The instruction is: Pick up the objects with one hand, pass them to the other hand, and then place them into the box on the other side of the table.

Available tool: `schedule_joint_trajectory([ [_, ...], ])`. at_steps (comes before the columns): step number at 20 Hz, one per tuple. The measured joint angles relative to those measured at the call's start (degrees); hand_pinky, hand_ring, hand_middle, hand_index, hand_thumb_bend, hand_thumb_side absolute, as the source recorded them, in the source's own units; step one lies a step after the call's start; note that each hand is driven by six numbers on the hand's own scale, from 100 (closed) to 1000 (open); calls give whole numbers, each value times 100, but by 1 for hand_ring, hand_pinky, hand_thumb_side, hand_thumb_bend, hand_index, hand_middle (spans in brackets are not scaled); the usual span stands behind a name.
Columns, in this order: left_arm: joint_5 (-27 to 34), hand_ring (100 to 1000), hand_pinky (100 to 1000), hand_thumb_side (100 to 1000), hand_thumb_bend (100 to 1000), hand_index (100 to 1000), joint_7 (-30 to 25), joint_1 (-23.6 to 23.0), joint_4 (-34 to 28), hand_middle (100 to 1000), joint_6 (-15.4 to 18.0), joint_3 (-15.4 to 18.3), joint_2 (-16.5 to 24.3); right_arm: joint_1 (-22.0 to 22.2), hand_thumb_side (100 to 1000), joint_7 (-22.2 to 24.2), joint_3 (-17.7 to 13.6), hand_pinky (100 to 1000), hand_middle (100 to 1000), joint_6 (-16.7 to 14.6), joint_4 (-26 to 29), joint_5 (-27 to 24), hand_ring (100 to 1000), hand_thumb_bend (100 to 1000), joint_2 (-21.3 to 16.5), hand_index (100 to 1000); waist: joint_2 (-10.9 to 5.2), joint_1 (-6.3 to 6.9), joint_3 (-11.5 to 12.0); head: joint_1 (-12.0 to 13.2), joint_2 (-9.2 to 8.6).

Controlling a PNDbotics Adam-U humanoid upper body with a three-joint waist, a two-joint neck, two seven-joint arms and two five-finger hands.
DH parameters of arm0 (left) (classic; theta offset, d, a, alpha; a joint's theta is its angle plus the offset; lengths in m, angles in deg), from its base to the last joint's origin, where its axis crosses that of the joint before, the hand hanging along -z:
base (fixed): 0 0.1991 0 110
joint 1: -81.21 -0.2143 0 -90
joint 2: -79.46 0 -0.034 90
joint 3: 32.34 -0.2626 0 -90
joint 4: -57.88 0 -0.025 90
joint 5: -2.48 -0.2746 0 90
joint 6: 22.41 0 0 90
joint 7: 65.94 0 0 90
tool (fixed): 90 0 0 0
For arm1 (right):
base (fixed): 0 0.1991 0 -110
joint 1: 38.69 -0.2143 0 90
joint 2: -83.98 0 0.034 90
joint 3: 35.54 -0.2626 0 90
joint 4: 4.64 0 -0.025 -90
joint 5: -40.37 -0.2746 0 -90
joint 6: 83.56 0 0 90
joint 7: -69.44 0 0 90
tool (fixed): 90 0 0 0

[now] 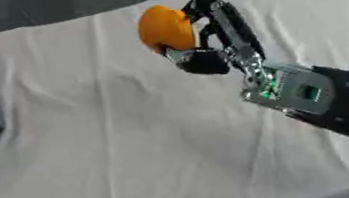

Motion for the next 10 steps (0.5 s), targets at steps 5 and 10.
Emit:
schedule_joint_trajectory([
  [5, 207, 732, 851, 410, 194, 760, -602, 156, -314, 706, 144, -300, -104, -73, 100, 101, 108, 209, 437, -15, 0, 8, 602, 347, 57, 509, -2, 0, 43, -75, 2],
  [10, 583, 739, 872, 477, 187, 779, -1220, 357, -574, 725, 272, -575, -251, -136, 100, 208, 210, 216, 439, -111, 0, 22, 608, 349, 105, 510, -2, 0, 72, -143, 2],
])
